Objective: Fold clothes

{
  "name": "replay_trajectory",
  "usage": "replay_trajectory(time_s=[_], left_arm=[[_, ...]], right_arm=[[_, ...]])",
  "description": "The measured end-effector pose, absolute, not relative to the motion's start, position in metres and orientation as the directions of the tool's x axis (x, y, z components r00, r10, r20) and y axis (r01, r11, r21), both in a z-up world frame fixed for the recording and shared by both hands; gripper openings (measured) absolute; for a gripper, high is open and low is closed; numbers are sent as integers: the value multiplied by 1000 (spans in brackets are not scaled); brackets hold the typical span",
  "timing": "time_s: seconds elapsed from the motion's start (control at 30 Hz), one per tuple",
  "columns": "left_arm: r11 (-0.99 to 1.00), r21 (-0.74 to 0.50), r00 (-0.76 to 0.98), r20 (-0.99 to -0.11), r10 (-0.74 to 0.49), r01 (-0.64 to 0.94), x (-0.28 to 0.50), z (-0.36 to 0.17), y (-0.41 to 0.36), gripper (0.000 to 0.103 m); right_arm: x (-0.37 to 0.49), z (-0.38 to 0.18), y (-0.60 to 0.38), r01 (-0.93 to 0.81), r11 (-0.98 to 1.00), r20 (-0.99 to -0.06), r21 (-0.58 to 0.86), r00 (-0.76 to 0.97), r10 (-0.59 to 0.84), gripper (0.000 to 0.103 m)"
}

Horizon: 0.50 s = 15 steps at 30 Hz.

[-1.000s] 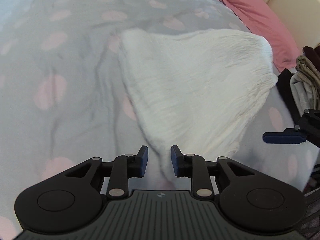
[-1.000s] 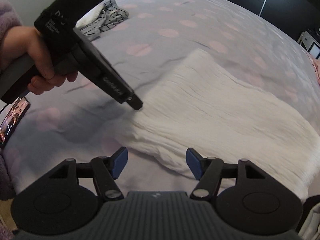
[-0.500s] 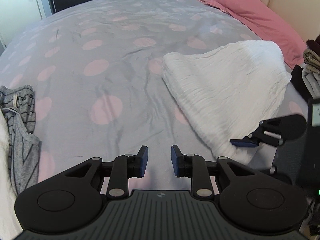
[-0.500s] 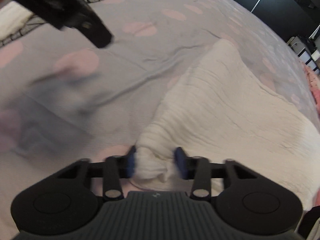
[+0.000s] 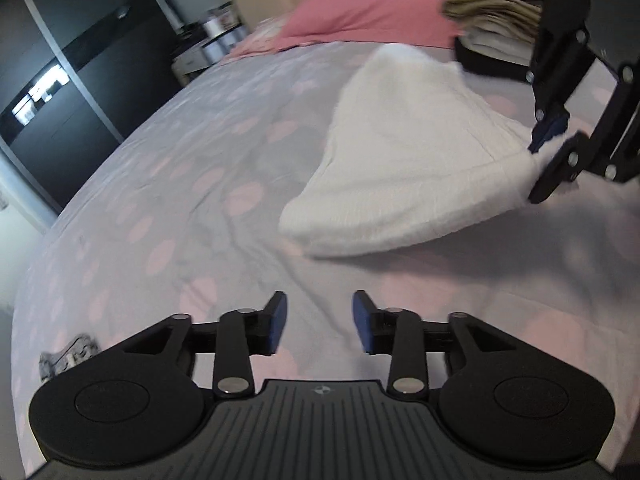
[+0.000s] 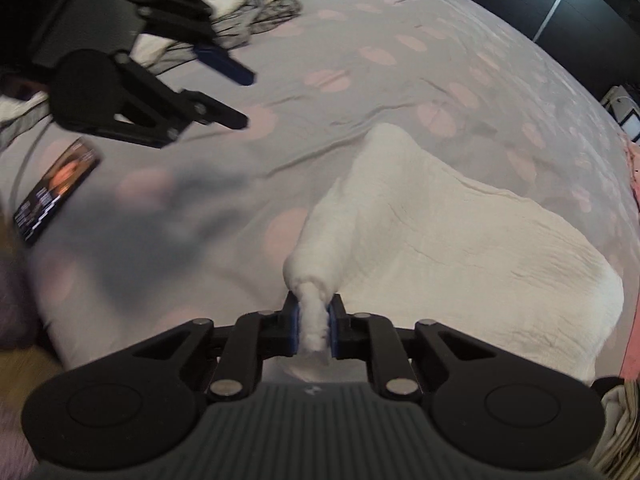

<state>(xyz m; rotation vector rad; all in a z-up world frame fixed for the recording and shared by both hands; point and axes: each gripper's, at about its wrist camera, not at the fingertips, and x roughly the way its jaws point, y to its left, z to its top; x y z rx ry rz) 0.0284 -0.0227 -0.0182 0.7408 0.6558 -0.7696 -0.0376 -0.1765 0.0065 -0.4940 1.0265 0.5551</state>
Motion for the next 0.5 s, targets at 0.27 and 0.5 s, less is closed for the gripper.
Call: replay_trajectory(time_s=[0.27, 0.5], left_arm=[[260, 374, 454, -777, -436, 890, -58, -33, -42, 46], [33, 545, 499, -740, -452, 838, -137, -81, -63, 60]], right_arm=[[-144, -6, -199, -722, 691, -939, -27, 255, 230, 16], [-198, -2, -229, -661, 749, -925, 46, 256, 282, 16]])
